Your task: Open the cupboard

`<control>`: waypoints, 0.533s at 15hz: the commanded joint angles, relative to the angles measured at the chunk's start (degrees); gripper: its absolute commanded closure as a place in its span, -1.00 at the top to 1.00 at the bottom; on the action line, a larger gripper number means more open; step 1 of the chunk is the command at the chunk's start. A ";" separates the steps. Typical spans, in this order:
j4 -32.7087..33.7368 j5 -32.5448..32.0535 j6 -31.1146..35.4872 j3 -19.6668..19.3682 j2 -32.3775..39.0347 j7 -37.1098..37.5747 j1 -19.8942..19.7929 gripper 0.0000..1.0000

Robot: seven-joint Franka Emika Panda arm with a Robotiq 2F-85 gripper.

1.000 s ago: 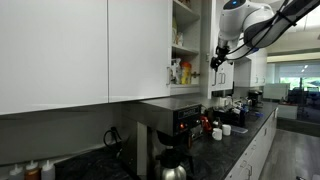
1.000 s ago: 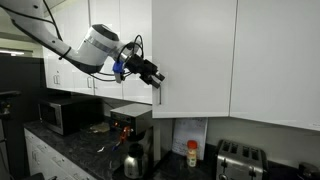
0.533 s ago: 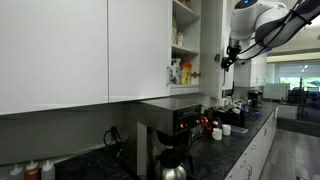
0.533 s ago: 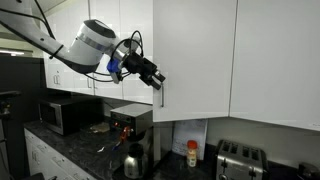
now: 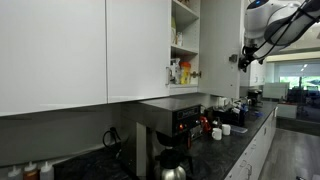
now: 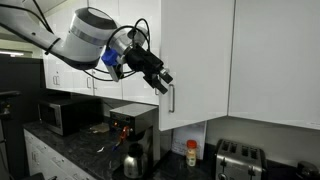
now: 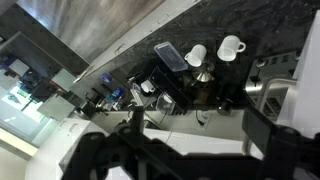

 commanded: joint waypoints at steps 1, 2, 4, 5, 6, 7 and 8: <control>1.42 10.38 -3.69 -0.65 0.66 -14.26 1.09 1.00; 1.09 12.74 -5.67 -1.79 -0.19 -18.24 3.24 1.00; 0.66 19.35 -6.93 -0.12 -1.04 -27.21 2.59 1.00; 0.80 22.23 -8.31 0.08 -1.37 -31.11 3.20 1.00; 1.05 24.92 -10.09 0.51 -1.54 -35.15 3.38 1.00; 1.33 27.13 -11.77 0.98 -1.80 -38.80 3.50 1.00; 1.53 28.44 -13.23 1.62 -2.05 -41.25 3.36 1.00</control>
